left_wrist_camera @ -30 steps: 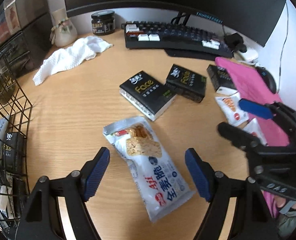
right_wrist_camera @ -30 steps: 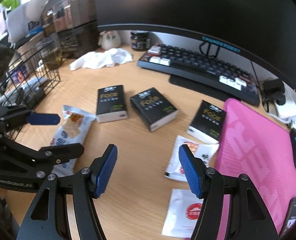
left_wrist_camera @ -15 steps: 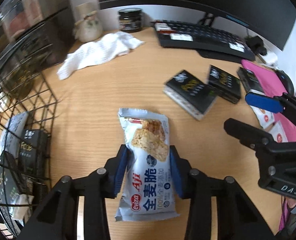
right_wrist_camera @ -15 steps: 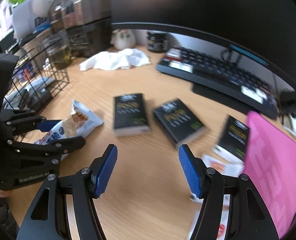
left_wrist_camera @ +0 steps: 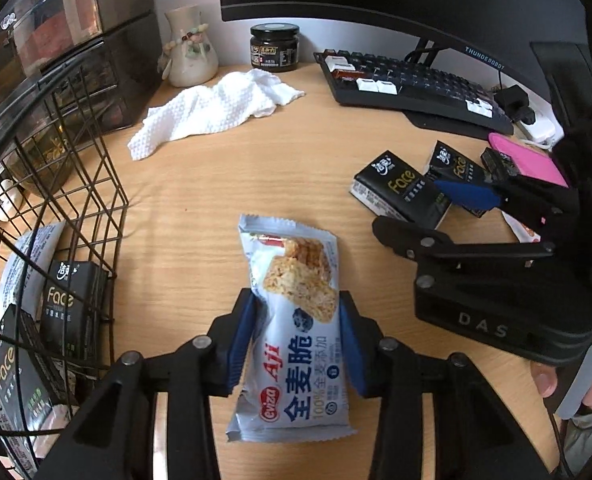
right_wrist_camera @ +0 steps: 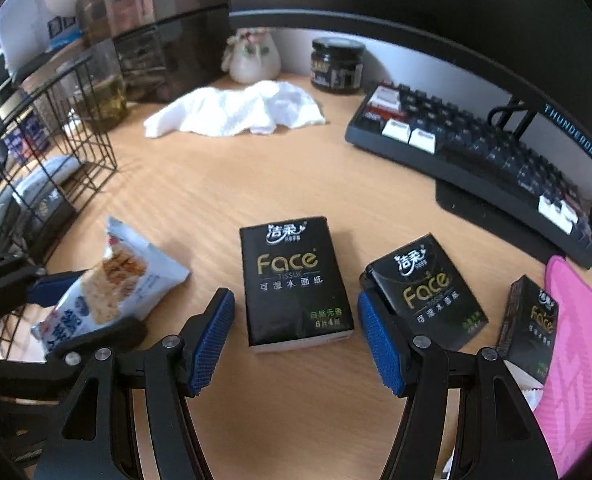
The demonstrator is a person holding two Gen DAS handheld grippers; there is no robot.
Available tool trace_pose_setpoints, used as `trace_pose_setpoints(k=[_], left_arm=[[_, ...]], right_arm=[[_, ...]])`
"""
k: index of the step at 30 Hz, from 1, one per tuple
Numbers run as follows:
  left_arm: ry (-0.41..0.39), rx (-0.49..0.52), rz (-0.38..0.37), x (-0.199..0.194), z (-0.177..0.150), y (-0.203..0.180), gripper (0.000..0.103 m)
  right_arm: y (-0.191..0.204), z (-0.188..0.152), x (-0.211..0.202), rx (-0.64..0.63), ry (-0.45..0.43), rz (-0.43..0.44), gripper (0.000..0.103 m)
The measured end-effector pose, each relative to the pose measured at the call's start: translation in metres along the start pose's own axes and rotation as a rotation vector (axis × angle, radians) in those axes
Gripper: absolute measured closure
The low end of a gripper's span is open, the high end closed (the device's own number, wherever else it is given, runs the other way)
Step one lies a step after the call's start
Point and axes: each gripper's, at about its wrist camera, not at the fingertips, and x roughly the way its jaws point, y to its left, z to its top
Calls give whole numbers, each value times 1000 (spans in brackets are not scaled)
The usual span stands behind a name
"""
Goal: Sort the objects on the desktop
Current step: 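Grasp a black Face pack with the right tool while the left holds the Aji bar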
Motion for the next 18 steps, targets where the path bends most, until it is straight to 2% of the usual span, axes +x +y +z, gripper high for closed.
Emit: trace_pose_setpoints(k=[1, 2, 3, 10, 18], left_arm=[[-2, -2, -1, 0, 0, 0, 58], [-3, -4, -3, 0, 0, 1, 58], [-2, -6, -2, 0, 0, 1, 58], [0, -13, -27, -4, -1, -1, 59], [-54, 0, -14, -36, -1, -14, 59]], right_arm=[[-1, 0, 0, 8, 1, 0, 43], [-2, 0, -1, 15, -4, 1, 55], [-4, 0, -2, 18, -3, 3, 56], [1, -2, -14, 11, -27, 8, 56], [5, -9, -50, 13, -90, 1, 56]])
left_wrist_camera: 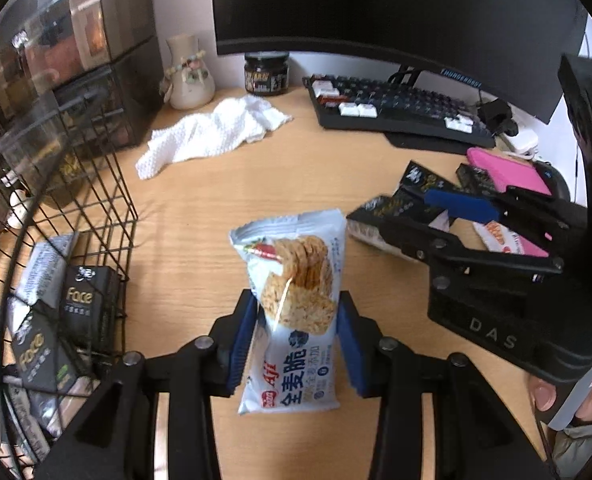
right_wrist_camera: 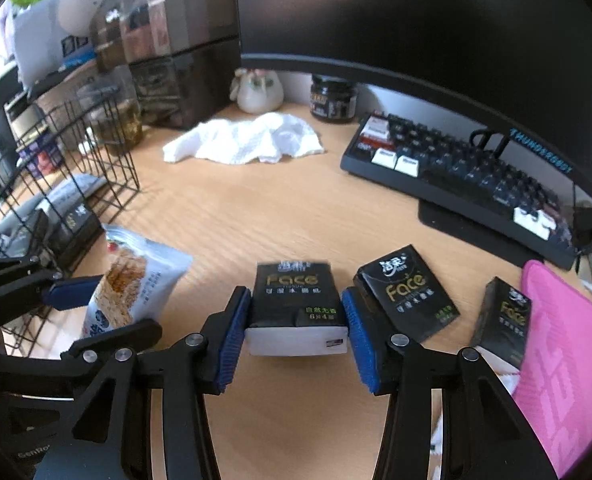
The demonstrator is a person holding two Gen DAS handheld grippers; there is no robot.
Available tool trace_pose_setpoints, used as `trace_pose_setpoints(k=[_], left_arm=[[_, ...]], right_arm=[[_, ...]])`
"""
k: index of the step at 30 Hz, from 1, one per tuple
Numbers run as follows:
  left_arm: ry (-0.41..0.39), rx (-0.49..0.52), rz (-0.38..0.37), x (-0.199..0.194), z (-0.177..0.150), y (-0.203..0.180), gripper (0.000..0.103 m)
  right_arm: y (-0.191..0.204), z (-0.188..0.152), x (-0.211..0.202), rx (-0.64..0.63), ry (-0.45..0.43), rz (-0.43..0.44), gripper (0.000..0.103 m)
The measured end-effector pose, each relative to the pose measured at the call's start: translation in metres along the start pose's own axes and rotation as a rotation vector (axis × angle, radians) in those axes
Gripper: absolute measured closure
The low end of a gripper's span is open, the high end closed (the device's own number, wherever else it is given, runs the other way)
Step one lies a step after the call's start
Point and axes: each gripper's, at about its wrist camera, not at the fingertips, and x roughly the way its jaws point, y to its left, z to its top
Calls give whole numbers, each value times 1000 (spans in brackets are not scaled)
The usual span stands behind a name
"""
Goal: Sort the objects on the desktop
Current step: 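Grasp a black Face pack with the right tool while the left holds the Aji bar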
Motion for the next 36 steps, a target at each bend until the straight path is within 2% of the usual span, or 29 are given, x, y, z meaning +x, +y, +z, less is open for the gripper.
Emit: trace_pose_setpoints(k=[5, 9, 12, 17, 20, 27, 28, 30, 31, 32, 36], left_arm=[[-38, 8, -5, -24, -2, -6, 59], [-56, 11, -7, -38, -6, -9, 59], [-44, 5, -4, -36, -9, -8, 59], [-15, 13, 3, -20, -14, -9, 59], [-12, 0, 8, -12, -11, -4, 59], [21, -22, 11, 13, 1, 5, 58], [24, -32, 15, 18, 3, 7, 58], [21, -44, 15, 23, 7, 9, 50], [21, -47, 16, 25, 8, 9, 45], [18, -47, 15, 26, 11, 8, 43], [9, -38, 27, 30, 18, 6, 41]], right_arm=[[1, -6, -27, 3, -28, -4, 65], [3, -13, -42, -12, -29, -13, 66], [0, -19, -38, -6, -13, -10, 66], [-1, -21, -23, 2, 0, -18, 47], [-2, -17, -11, 7, 5, -7, 42], [-4, -13, 28, 10, 78, -7, 42], [-4, -14, 31, 9, 85, -1, 42], [-5, -16, 31, 2, 84, -2, 44], [-6, -16, 31, 0, 81, -10, 54], [-8, -16, 30, 4, 81, -12, 57], [-16, -17, 29, 31, 78, -8, 57]])
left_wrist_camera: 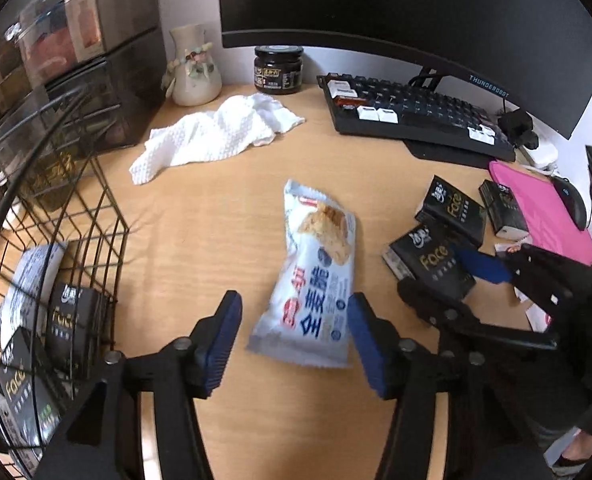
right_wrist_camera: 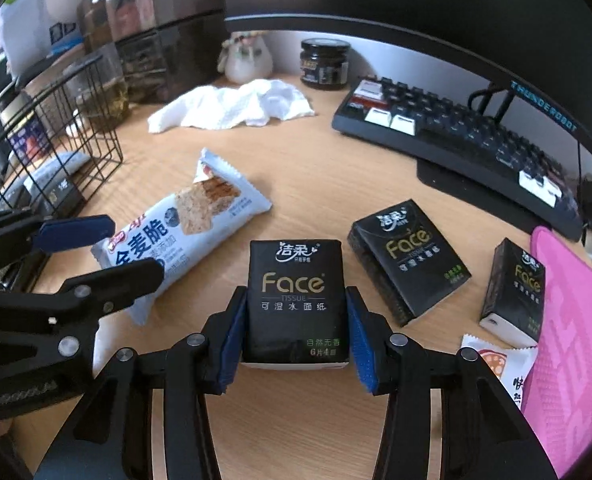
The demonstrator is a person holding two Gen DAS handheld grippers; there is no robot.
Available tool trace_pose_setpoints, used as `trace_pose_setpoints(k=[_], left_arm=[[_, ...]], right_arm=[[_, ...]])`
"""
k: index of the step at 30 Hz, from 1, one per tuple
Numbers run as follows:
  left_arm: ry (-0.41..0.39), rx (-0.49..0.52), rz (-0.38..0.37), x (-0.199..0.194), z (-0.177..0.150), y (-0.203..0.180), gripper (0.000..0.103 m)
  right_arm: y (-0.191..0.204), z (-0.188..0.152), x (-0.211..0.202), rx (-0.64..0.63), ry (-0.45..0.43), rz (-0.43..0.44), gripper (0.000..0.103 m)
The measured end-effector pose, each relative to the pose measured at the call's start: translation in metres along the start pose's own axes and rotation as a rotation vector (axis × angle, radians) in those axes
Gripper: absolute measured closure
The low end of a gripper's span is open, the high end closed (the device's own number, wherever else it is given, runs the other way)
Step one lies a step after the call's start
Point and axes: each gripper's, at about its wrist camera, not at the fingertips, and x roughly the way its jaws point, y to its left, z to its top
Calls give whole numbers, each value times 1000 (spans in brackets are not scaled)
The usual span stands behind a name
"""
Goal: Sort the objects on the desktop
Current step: 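Grasp a black Face pack with the right tool while the left holds the Aji bar, then carry the Aji bar and Face pack over the basket and open both tools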
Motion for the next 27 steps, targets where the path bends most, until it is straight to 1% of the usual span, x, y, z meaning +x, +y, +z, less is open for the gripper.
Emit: trace_pose_setpoints(k=[2, 3, 6, 9, 10, 12, 13, 14, 17, 19, 23, 27], left_arm=[[-1, 2, -1, 2, 3, -2, 37], [-1, 5, -1, 4, 4, -3, 36], [7, 29, 22, 12, 6, -8, 36], [31, 57, 34, 22, 6, -15, 36], [34, 62, 40, 24, 5, -17, 38], [25, 74, 43, 24, 5, -21, 49], [24, 85, 46, 24, 6, -23, 53], [27, 99, 56, 23, 7, -25, 55], [35, 92, 54, 22, 6, -25, 56], [28, 90, 46, 17, 4, -24, 56], [-15, 92, 38, -5, 3, -26, 56], [-93, 89, 7, -48, 1, -28, 56]], right_arm=[[-4, -1, -1, 13, 0, -4, 57], [-7, -2, -3, 21, -5, -7, 57], [-14, -4, -12, 38, -24, -5, 57], [-18, -6, -20, 46, -42, 5, 57], [-19, -7, -22, 47, -45, 5, 57], [-20, -8, -23, 49, -45, 12, 57], [-20, -8, -23, 52, -45, 16, 57], [-20, -9, -24, 54, -45, 20, 57], [-20, -10, -28, 54, -55, 20, 57], [-19, -10, -32, 54, -66, 21, 57], [-17, -8, -43, 56, -85, 23, 57], [-7, -4, -61, 44, -118, 26, 57]])
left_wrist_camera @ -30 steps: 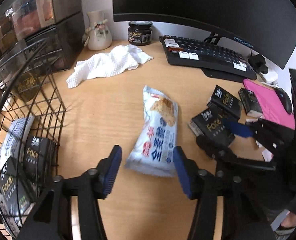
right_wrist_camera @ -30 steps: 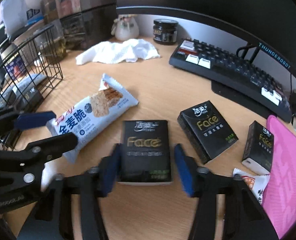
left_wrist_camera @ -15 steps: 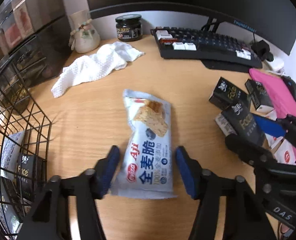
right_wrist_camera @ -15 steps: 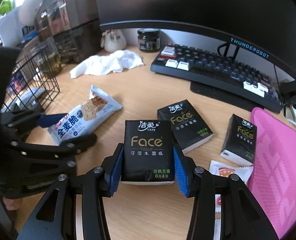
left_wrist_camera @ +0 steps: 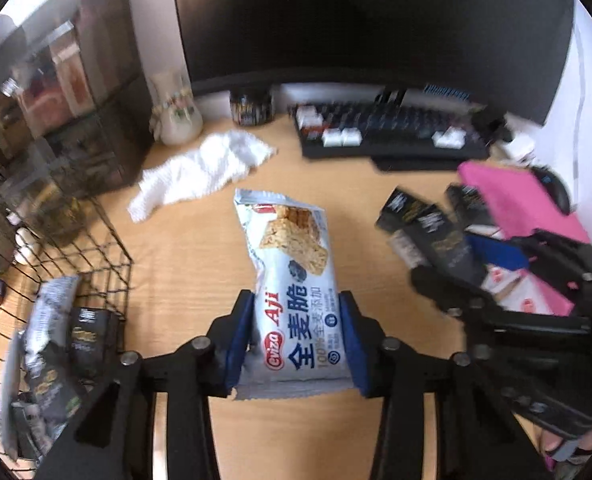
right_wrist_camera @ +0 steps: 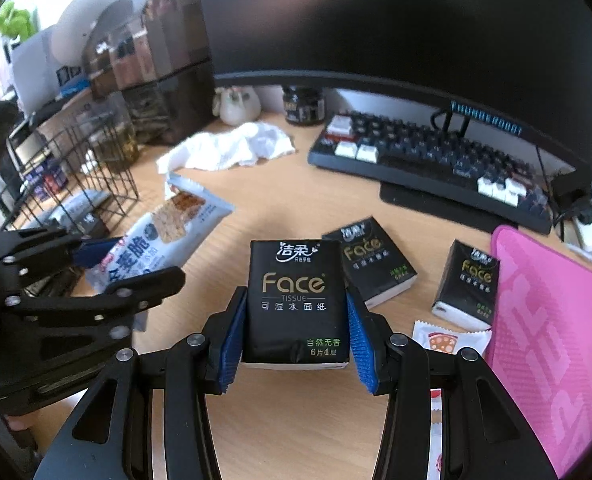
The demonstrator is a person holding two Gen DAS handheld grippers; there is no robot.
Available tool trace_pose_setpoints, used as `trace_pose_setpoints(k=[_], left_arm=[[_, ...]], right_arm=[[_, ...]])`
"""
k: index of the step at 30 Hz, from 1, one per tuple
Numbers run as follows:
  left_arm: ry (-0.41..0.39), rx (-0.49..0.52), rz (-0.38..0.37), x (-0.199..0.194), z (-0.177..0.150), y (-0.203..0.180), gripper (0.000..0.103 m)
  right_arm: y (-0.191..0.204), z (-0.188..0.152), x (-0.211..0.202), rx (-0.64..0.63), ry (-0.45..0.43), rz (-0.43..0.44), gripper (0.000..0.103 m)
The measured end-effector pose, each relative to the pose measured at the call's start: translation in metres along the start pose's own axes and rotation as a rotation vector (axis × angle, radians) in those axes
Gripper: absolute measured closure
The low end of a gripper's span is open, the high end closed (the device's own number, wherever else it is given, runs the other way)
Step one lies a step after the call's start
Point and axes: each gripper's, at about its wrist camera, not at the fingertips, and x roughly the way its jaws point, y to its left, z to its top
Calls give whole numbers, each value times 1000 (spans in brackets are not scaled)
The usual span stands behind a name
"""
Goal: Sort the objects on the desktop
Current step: 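Carry the Aji bar and Face pack over the basket and open both tools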
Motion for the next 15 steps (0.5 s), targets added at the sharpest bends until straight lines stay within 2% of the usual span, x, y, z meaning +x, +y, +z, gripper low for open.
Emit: trace_pose_setpoints(k=[5, 9, 15], left_arm=[[-97, -23, -6, -54, 1, 14, 56], [-161, -71, 9, -93, -5, 44, 56], [-207, -164, 108, -137, -27, 114, 56]], right_arm=[[31, 16, -37, -42, -73, 21, 57], [71, 34, -65, -90, -131, 63, 57], [142, 54, -79, -180, -167, 160, 57]])
